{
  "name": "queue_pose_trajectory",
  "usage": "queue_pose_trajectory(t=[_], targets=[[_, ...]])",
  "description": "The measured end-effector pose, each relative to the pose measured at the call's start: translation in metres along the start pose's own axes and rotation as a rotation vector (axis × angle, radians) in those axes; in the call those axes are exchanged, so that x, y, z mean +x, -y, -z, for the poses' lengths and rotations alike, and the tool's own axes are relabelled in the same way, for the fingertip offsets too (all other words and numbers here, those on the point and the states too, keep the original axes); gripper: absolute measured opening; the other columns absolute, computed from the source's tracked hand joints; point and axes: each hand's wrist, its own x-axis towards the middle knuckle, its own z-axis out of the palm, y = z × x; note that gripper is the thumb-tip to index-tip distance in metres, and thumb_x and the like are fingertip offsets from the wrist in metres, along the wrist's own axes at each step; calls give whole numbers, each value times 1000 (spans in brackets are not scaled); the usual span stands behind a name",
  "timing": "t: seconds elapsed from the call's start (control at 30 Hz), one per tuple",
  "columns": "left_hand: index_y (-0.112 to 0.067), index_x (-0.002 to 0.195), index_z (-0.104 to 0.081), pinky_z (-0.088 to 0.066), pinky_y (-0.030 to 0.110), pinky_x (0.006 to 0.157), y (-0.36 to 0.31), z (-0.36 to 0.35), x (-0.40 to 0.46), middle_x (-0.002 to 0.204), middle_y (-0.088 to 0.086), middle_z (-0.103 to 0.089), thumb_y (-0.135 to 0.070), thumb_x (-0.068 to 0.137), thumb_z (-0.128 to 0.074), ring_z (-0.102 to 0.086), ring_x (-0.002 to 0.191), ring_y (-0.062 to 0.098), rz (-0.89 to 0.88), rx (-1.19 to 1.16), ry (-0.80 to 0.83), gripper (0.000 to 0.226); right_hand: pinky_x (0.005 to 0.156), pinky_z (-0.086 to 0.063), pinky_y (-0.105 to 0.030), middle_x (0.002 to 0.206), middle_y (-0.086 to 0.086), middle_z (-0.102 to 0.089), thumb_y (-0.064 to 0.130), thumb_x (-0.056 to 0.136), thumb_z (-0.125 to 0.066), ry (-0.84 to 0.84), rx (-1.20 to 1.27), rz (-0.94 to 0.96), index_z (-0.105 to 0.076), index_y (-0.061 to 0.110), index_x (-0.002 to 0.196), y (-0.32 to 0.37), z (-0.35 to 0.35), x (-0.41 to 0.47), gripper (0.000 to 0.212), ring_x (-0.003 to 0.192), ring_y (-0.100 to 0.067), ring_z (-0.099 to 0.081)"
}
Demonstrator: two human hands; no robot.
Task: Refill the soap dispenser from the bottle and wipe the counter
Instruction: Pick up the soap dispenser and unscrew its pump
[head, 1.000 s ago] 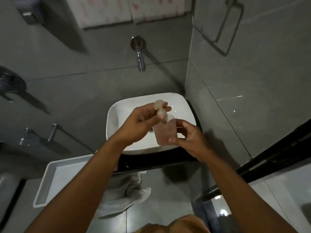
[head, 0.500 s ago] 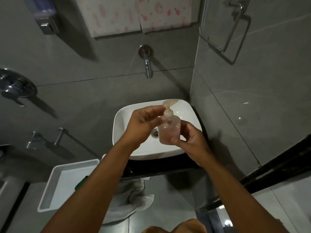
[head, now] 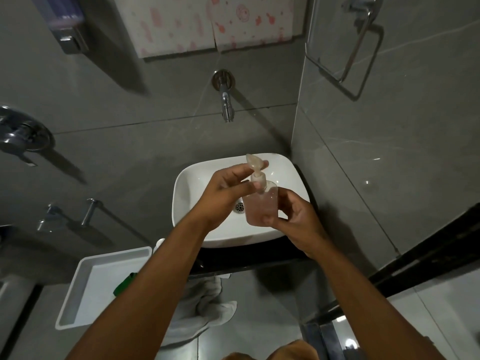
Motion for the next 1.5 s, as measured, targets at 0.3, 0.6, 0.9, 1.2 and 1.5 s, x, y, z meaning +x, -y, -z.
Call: queue_pose_trajectory(t=[0.3, 0.6, 0.9, 1.2, 1.5], targets=[[-21, 107, -80, -54, 39, 98, -1, -1, 2, 123, 0, -75, -12, 85, -75, -68, 120, 19, -25, 78, -31, 24, 91, -59, -30, 124, 4, -72, 1, 77, -85, -5, 43, -13, -62, 29, 124, -5, -1, 0, 59, 118, -18, -68], [-30, 112, -76, -48, 56, 109, -8, -3, 2, 128, -9, -72, -28, 85, -77, -66, 122, 23, -18, 228, 7, 27, 91, -59, -31, 125, 0, -71, -2, 78, -84, -5, 32, -13, -61, 27, 125, -5, 4, -1, 61, 118, -17, -67], [-42, 105, -75, -52, 45, 105, -11, -3, 5, 118, -24, -73, -31, 85, -82, -69, 112, 7, -40, 414, -47, 24, 95, -59, -32, 129, 1, -69, 5, 78, -86, 3, -3, -11, -58, 25, 131, -7, 8, -3, 64, 120, -16, -66], [-18, 83, -82, -58, 22, 78, -26, 8, 5, 84, -2, -80, -4, 72, -84, -76, 79, 12, -168, -118, -319, 19, 94, -58, -33, 128, 6, -71, 35, 66, -90, -26, -1, 15, -63, 40, 123, -7, 11, -6, 63, 120, -17, -67], [-19, 80, -77, -50, 19, 71, -25, 46, -24, 83, -6, -75, -5, 89, -73, -67, 77, 6, -173, -397, -566, 17, 84, -59, -23, 122, 17, -72, 34, 64, -90, -84, -42, -29, -66, 50, 115, -12, 26, -10, 59, 116, -9, -68]])
